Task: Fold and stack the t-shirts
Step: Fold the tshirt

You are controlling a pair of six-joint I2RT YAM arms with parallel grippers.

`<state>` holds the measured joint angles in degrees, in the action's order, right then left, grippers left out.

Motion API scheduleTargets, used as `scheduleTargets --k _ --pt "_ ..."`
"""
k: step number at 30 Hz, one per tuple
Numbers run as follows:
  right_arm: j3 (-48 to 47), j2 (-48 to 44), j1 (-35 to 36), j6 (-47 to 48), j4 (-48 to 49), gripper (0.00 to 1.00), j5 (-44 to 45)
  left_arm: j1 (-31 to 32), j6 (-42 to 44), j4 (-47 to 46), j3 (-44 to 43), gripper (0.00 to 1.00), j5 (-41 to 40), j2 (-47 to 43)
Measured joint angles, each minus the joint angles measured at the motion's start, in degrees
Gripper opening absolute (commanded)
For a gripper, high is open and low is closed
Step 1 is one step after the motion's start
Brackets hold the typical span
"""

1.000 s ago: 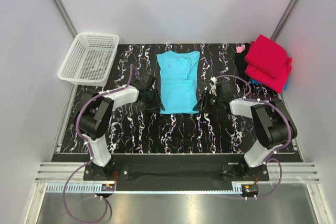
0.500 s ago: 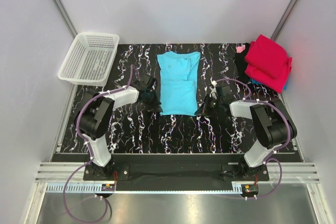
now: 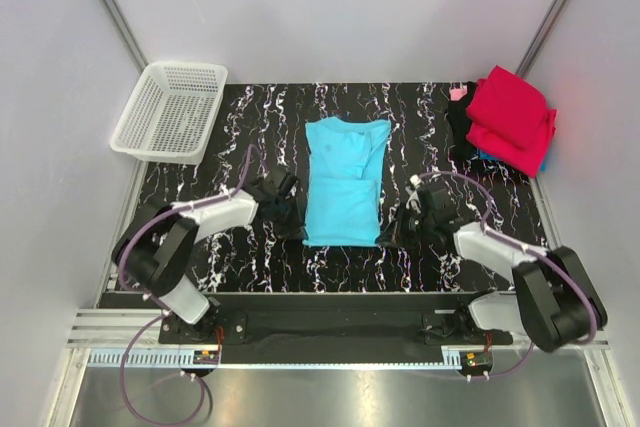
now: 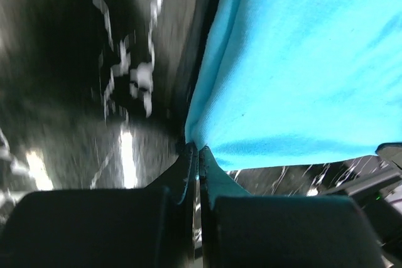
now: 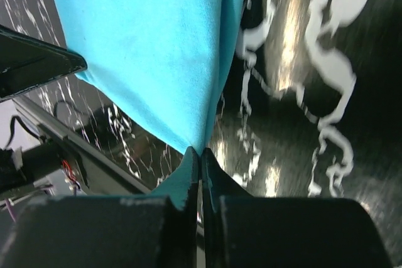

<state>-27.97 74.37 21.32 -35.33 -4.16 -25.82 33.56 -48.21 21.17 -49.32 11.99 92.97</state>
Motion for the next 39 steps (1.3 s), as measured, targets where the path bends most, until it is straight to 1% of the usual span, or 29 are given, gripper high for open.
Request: scheduleTargets --k 5,9,13,15,17,21,25,28,31,34,39 --pt "4.46 -9.18 5.29 -3.93 -4.44 0.0 2.38 6.25 -3.58 1.68 5.79 0.0 -3.37 -8.59" --pt "7.08 -20.39 9.68 -7.91 -10.12 0.0 5.11 11.37 -7.26 3.76 10.32 0.0 -5.79 -17.03" --pt "6.97 -31.1 10.95 -10.19 -16.79 0.0 7.1 14.32 -10.19 6.73 12.02 0.0 -7.76 -24.13" --pt "6.34 -34.93 11.08 -10.6 -20.72 0.0 8.09 15.23 -11.08 7.87 12.09 0.0 -9.01 -27.65" --pt "4.98 -36.54 11.21 -10.64 -24.17 0.0 9.03 15.82 -11.82 8.79 12.07 0.0 -10.05 -30.64" --pt "0.59 -36.26 11.32 -9.81 -29.24 0.0 10.91 16.15 -12.22 11.23 10.71 0.0 -12.52 -34.27" --pt "-5.44 -33.99 11.41 -7.98 -31.85 0.0 13.46 16.26 -11.65 14.34 5.86 0.0 -16.2 -34.69" --pt "-10.84 -30.16 11.5 -6.29 -32.65 0.0 15.98 16.31 -10.88 16.37 1.6 0.0 -19.45 -33.83" --pt "-15.72 -25.31 11.54 -4.22 -32.61 0.0 18.58 16.31 -9.88 17.68 -1.81 0.0 -22.36 -31.3" --pt "-20.57 -19.06 11.58 -1.55 -32.54 0.0 21.24 15.82 -8.48 19.41 -5.66 0.0 -24.76 -26.8" --pt "-29.09 -8.31 11.43 2.71 -31.87 0.0 25.7 11.85 -6.58 20.48 -12.41 0.0 -28.28 -18.69"
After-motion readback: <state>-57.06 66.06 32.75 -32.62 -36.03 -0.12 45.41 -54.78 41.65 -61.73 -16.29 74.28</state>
